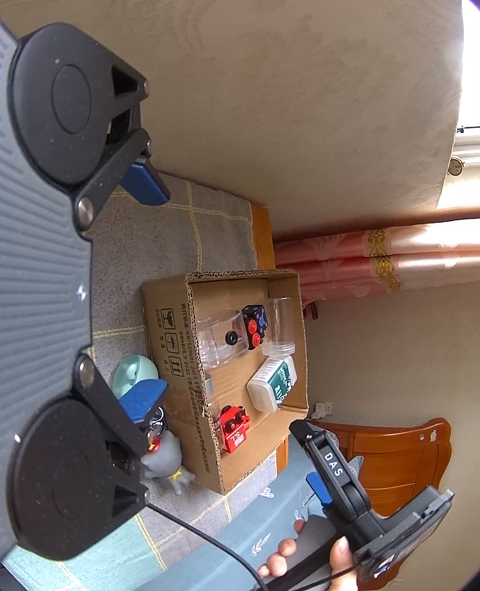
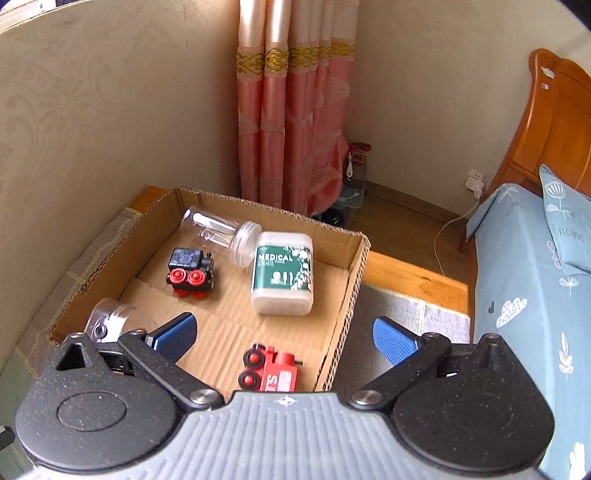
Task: Organize rigid objects
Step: 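Move left tool toward the teal round case while right tool moves toward the correction tape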
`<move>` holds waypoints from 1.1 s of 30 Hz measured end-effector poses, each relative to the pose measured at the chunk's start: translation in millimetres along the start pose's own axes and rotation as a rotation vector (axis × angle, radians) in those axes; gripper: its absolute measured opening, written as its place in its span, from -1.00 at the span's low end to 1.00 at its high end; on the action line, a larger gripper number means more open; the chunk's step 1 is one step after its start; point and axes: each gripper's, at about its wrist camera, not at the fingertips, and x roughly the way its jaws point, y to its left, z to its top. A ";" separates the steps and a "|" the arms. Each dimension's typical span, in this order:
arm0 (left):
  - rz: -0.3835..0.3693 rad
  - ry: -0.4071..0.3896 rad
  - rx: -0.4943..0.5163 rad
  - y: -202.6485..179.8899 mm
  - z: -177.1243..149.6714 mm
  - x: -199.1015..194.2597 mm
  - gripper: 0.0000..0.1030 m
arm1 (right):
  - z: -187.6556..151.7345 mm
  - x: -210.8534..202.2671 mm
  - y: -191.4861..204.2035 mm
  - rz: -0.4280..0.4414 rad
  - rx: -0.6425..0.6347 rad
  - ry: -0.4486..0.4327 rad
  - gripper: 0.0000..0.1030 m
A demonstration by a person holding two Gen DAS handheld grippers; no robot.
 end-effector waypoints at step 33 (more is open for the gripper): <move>-0.052 0.124 -0.004 -9.4 -25.7 32.0 0.94 | -145.7 21.4 41.7 -0.089 0.145 -0.014 1.00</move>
